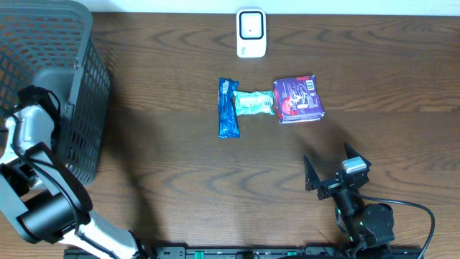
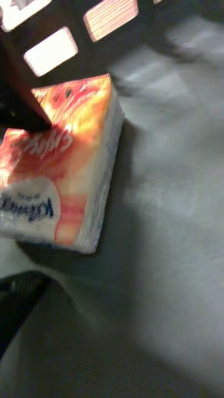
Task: Scan the item barcode
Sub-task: 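Reach into the basket and grasp the orange tissue box with left gripper, then carry the orange box out and set it left of the blue bar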
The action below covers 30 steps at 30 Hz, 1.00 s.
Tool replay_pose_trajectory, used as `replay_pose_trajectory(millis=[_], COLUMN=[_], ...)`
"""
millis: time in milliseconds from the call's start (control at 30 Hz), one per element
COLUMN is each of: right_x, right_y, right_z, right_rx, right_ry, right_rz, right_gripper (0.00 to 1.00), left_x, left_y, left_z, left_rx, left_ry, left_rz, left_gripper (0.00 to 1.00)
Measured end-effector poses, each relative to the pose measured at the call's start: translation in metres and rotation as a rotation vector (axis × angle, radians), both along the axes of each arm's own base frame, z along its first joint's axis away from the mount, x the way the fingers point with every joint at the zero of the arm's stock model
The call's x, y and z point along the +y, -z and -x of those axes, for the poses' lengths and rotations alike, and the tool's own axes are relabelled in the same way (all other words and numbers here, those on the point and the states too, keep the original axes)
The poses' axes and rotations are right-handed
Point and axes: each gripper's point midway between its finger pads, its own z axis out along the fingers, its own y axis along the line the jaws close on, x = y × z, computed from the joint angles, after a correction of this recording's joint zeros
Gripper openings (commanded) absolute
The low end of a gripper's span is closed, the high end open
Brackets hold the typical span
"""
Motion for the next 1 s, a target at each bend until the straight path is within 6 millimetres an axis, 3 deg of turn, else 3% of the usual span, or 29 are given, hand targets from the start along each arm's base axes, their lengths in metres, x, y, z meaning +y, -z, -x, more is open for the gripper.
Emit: replay_pose_trajectory(millis=[167,467,600,667,767,833,867,900,1000], right_x=[0.0,0.0,0.0,0.0,0.0,0.0,0.0,0.0,0.0], right_y=[0.0,0.0,0.0,0.0,0.0,0.0,0.0,0.0,0.0], right_z=[0.0,0.0,0.0,0.0,0.0,0.0,0.0,0.0,0.0], right_rx=[0.0,0.0,0.0,0.0,0.0,0.0,0.0,0.0,0.0], right_ry=[0.0,0.0,0.0,0.0,0.0,0.0,0.0,0.0,0.0], right_rz=[0.0,0.0,0.0,0.0,0.0,0.0,0.0,0.0,0.0], right_gripper=[0.99,0.99,0.99,0.99,0.99,0.99,0.99,0.99,0.99], left_x=[0.01,0.001,-0.001,0.003,0.008,0.007,0.005,-0.002,-0.031], left_y=[0.0,-0.008,-0.034,-0.064,-0.155,-0.209,-0.22,-0.258,-0.325], left_z=[0.006,0.001,-0.026,-0.044,-0.071,-0.075,-0.075,-0.071,-0.062], left_rx=[0.005,-0.025,-0.143,-0.255,-0.53,-0.68,-0.707,-0.808,-1.001], left_ry=[-0.008,-0.014,-0.009,0.004,0.049,0.078,0.084,0.111,0.192], left_rz=[-0.019,0.047,0.089,0.067,-0.049,-0.131,-0.144,-0.195,-0.265], left_gripper=[0.08,0.07,0.07,0.07,0.07,0.07,0.07,0.07,0.07])
